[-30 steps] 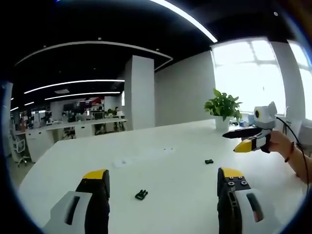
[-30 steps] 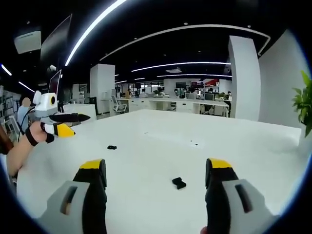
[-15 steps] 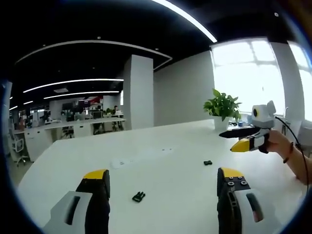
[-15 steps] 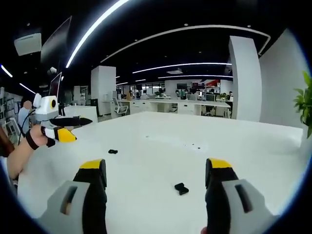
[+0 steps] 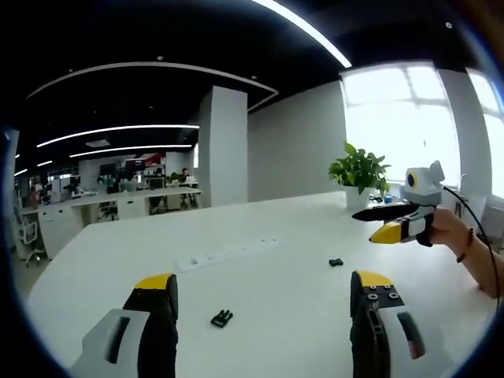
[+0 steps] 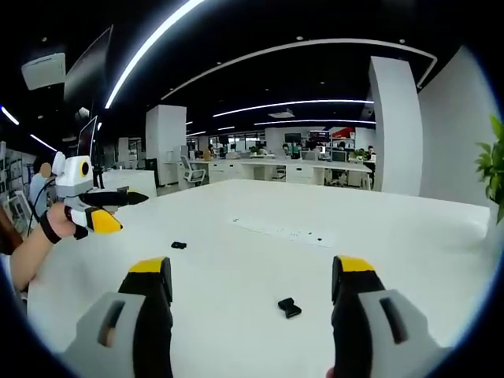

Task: Snap the two parts of the plastic buckle together until the buckle closes and remains connected.

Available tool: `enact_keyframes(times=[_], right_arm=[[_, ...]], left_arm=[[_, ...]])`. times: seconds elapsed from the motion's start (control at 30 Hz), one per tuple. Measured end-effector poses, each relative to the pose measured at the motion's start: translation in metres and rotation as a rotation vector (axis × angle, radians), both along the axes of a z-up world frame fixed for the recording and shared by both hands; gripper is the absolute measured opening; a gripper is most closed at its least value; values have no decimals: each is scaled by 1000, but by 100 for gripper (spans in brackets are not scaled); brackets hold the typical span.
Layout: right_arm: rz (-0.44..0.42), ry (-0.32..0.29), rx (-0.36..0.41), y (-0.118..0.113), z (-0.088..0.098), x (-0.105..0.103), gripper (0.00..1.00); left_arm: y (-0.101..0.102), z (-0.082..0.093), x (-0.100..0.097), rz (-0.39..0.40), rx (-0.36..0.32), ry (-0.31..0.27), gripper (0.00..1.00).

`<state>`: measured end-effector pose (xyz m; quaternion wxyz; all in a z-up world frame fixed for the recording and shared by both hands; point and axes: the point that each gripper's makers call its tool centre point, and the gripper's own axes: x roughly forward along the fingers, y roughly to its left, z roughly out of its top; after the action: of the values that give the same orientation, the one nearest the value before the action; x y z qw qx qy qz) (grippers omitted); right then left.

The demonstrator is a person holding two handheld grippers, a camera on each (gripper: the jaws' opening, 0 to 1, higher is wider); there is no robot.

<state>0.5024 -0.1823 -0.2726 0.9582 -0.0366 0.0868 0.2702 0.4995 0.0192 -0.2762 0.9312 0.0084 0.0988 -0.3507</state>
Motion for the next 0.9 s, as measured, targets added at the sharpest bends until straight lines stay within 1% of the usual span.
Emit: enact_keyframes(times=[0.33,0.57,0.7,0.9], right_arm=[[-4,11,-4,-2,-3,-1,84],[-1,6,-4,0,0,2,84],[-5,8,-17,-1,0,4,84],[3,5,-16,1,0,5,84]], left_arm=[[0,1,2,0,0,0,92],[-2,-2,3,-2,5,8,91],[-1,-2,4,0,9,6,91],[0,-1,7,3,5,7,91]])
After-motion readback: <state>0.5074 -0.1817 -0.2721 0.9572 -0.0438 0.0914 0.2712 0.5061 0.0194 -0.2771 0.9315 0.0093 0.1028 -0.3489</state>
